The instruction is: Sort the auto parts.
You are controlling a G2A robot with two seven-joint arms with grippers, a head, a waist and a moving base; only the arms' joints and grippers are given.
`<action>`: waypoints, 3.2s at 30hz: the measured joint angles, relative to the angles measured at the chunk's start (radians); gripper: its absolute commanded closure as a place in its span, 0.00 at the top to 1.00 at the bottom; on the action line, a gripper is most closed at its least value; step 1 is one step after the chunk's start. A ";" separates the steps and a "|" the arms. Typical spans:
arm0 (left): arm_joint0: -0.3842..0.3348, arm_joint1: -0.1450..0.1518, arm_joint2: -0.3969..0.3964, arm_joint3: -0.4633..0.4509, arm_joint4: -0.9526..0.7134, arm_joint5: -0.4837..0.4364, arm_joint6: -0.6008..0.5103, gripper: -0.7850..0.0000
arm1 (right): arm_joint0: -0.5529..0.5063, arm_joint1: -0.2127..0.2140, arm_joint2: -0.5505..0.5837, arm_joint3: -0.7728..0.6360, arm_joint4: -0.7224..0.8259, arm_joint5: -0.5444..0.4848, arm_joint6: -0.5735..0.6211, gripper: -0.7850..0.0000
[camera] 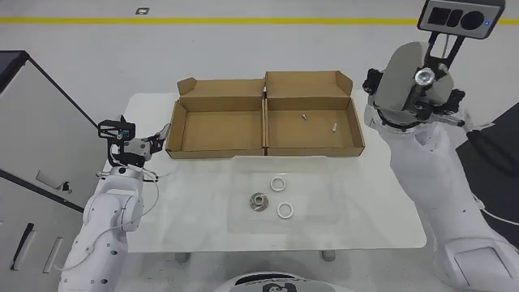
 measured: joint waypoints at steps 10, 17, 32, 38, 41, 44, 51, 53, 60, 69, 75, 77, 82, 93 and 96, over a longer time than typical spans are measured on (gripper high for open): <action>0.000 0.000 0.000 0.000 0.000 0.000 0.000 1.00 | -0.018 0.054 0.293 0.048 -0.509 0.224 0.086 0.00; 0.000 0.000 0.000 0.000 0.000 0.000 0.000 1.00 | 0.073 0.085 0.357 0.088 -0.858 0.325 0.218 0.00; 0.000 0.000 0.000 0.000 0.000 0.000 0.000 1.00 | 0.423 0.060 -0.037 0.463 -1.465 0.248 0.261 0.00; 0.000 0.000 0.000 0.000 0.000 0.000 0.000 1.00 | 0.458 0.046 -0.153 0.577 -1.631 0.214 0.234 0.00; 0.000 0.000 0.000 0.000 0.000 0.000 0.000 1.00 | 0.459 0.041 -0.199 0.618 -1.707 0.205 0.221 0.00; 0.000 0.000 0.000 0.000 0.000 0.000 0.000 1.00 | 0.454 0.036 -0.237 0.649 -1.757 0.198 0.210 0.00; 0.000 0.000 0.000 0.000 0.000 0.000 0.000 1.00 | 0.436 0.024 -0.312 0.703 -1.826 0.186 0.199 0.00; 0.000 0.000 0.000 0.000 0.000 0.000 0.000 1.00 | 0.430 0.021 -0.327 0.712 -1.832 0.186 0.200 0.00; 0.000 0.000 0.000 0.000 0.000 0.000 0.000 1.00 | 0.399 0.009 -0.375 0.759 -1.840 0.199 0.186 0.00; 0.000 0.000 0.000 0.000 0.000 0.000 0.000 1.00 | 0.369 -0.008 -0.424 0.804 -1.848 0.221 0.167 0.00; 0.000 0.000 0.000 0.000 0.000 0.000 0.000 1.00 | 0.357 -0.017 -0.446 0.837 -1.857 0.239 0.155 0.00; 0.000 0.000 0.000 0.000 0.000 0.000 0.000 1.00 | 0.356 -0.020 -0.452 0.852 -1.861 0.247 0.155 0.00; 0.000 0.000 0.000 0.000 0.000 0.000 0.000 1.00 | 0.355 -0.028 -0.468 0.880 -1.888 0.264 0.153 0.00; 0.000 0.000 0.000 0.000 0.000 0.000 0.000 1.00 | 0.346 -0.042 -0.493 0.930 -1.934 0.291 0.133 0.00; 0.000 0.000 0.000 0.000 0.000 0.000 0.000 1.00 | 0.343 -0.045 -0.496 0.939 -1.939 0.292 0.126 0.00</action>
